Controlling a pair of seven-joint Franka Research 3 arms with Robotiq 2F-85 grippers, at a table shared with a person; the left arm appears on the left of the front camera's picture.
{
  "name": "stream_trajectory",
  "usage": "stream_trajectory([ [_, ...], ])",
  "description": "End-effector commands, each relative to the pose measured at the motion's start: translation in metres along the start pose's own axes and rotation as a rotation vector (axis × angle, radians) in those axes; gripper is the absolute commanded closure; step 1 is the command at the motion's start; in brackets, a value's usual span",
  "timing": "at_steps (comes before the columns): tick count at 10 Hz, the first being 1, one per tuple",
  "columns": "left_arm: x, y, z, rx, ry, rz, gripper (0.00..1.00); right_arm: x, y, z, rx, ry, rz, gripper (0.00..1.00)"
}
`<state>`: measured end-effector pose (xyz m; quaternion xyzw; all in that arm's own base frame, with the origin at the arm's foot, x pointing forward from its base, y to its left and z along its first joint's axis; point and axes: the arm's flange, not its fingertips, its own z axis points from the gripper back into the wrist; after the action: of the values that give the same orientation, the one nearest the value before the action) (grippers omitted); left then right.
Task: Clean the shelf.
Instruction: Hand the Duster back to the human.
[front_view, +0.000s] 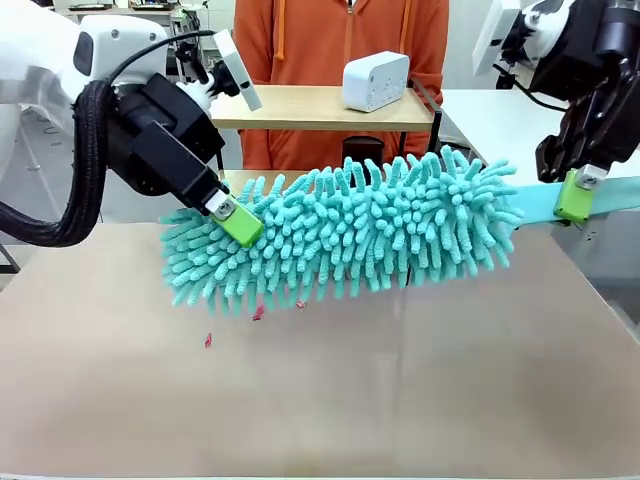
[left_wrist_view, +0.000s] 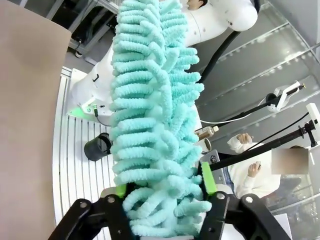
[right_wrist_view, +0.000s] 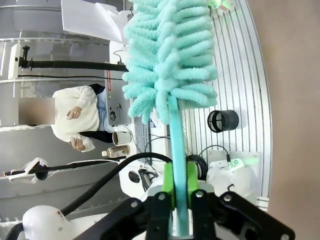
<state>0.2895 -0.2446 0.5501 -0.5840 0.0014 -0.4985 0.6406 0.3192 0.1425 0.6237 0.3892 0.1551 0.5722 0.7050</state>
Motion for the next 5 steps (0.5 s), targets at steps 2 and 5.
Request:
stream_trajectory([
  [2,-0.0033,-0.0026,0.0015,0.0,-0.005,-0.04,1.0,-0.0011,-0.0015,-0.0043,0.004,-0.028,0.019,0.88],
  [5,-0.0038,-0.0024,0.0024,0.002,-0.005,-0.041,1.0,-0.0024,-0.0021,-0.0043,-0.004,-0.048,0.007,0.88],
])
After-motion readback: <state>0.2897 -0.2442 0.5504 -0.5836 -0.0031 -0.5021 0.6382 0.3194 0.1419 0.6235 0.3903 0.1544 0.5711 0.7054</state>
